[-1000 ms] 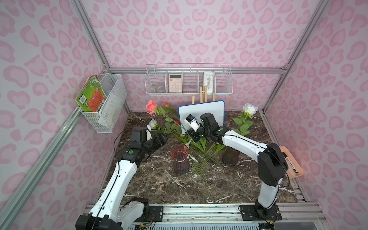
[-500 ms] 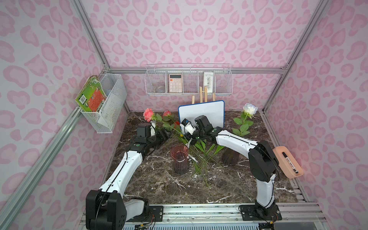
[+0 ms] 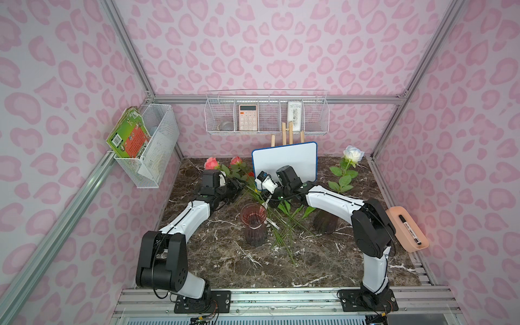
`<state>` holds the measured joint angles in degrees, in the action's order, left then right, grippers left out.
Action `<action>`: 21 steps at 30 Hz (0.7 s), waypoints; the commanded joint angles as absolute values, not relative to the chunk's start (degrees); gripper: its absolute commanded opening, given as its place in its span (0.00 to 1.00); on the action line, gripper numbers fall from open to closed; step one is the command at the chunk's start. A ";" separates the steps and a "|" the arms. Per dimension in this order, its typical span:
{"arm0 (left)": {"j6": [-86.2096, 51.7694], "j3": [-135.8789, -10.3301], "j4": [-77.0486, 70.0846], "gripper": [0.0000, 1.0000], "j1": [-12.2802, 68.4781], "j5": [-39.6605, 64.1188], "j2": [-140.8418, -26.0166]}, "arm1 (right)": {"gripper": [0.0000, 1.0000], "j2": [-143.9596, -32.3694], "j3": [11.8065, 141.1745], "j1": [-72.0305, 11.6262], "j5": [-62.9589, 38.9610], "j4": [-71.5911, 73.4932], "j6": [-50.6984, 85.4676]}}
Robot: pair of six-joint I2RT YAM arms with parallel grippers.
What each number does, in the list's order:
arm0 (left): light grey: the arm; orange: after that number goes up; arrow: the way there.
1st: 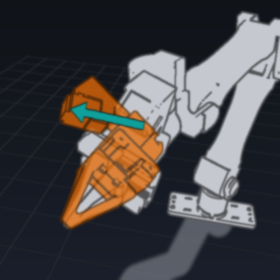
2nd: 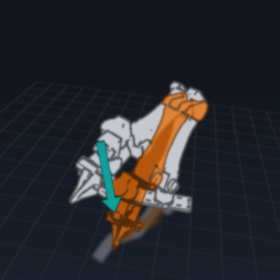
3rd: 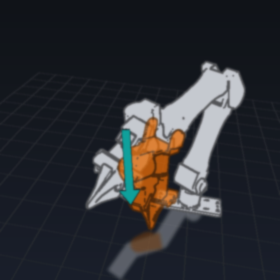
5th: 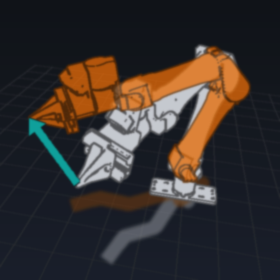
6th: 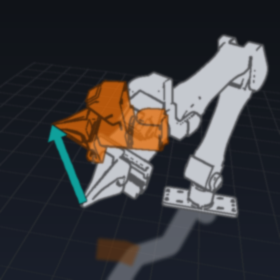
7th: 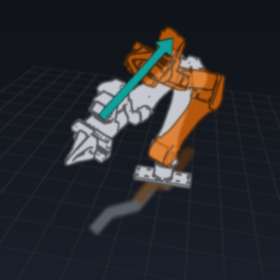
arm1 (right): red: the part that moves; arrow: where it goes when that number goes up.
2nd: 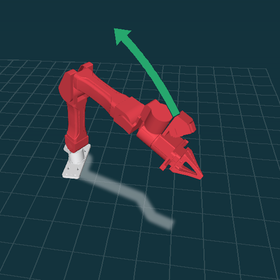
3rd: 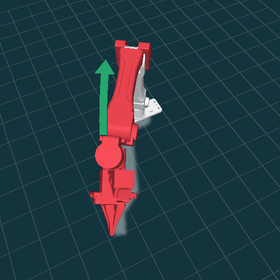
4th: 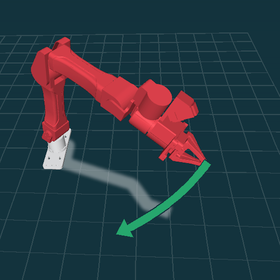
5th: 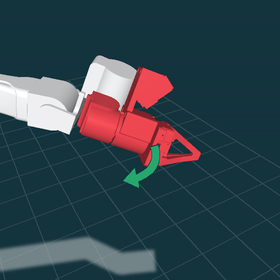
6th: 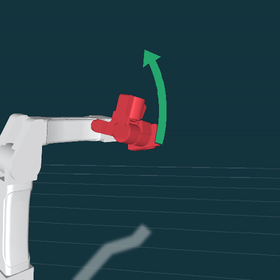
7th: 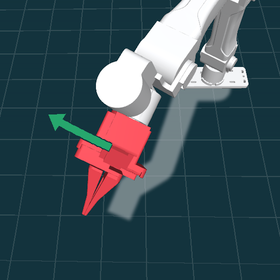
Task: Arrange the flowers in different vases according to their variety
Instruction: Pick up the flower at the center of the board.
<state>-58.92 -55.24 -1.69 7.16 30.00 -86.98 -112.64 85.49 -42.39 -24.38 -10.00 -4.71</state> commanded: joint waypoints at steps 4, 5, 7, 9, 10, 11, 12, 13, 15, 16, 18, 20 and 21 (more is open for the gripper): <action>-59.24 -57.50 -4.66 0.38 8.17 30.00 -88.31 | 0.00 -112.59 85.74 -42.53 -26.52 -8.60 -5.38; -59.15 -57.85 -4.53 0.29 8.33 29.84 -88.70 | 0.00 -112.53 85.69 -42.56 -26.76 -8.67 -5.45; -58.92 -58.59 -3.98 0.13 8.48 29.67 -89.37 | 0.00 -112.42 85.47 -42.54 -26.89 -8.46 -5.45; -58.66 -59.12 -3.80 0.01 8.45 29.61 -89.82 | 0.00 -112.11 85.06 -42.54 -26.98 -8.23 -5.55; -58.41 -59.37 -3.47 0.00 8.46 29.49 -89.77 | 0.00 -111.93 84.76 -42.52 -26.90 -8.01 -5.55; -58.20 -59.56 -3.11 0.00 8.47 29.35 -89.68 | 0.00 -111.72 84.52 -42.45 -26.88 -7.89 -5.56; -57.93 -59.75 -2.78 0.00 8.53 29.12 -89.50 | 0.00 -111.49 84.24 -42.37 -26.96 -7.74 -5.70; -57.71 -59.92 -2.54 0.00 8.51 28.83 -89.11 | 0.00 -111.25 84.02 -42.28 -26.98 -7.65 -5.71; -57.02 -60.46 -1.73 0.00 8.55 28.13 -88.14 | 0.00 -110.63 83.36 -42.03 -26.98 -7.22 -5.57; -56.66 -60.95 -1.06 0.00 8.60 27.83 -87.62 | 0.00 -110.36 83.08 -41.85 -27.06 -7.06 -5.45; -55.72 -62.23 1.08 0.00 8.67 27.21 -86.53 | 0.00 -109.29 82.09 -41.38 -27.54 -6.42 -5.13; -54.74 -63.64 2.93 0.00 8.84 26.69 -85.51 | 0.01 -107.91 80.61 -40.96 -28.11 -4.91 -4.57; -54.31 -64.39 3.74 0.00 8.98 26.47 -84.97 | 0.12 -107.22 80.07 -40.63 -28.61 -4.53 -4.28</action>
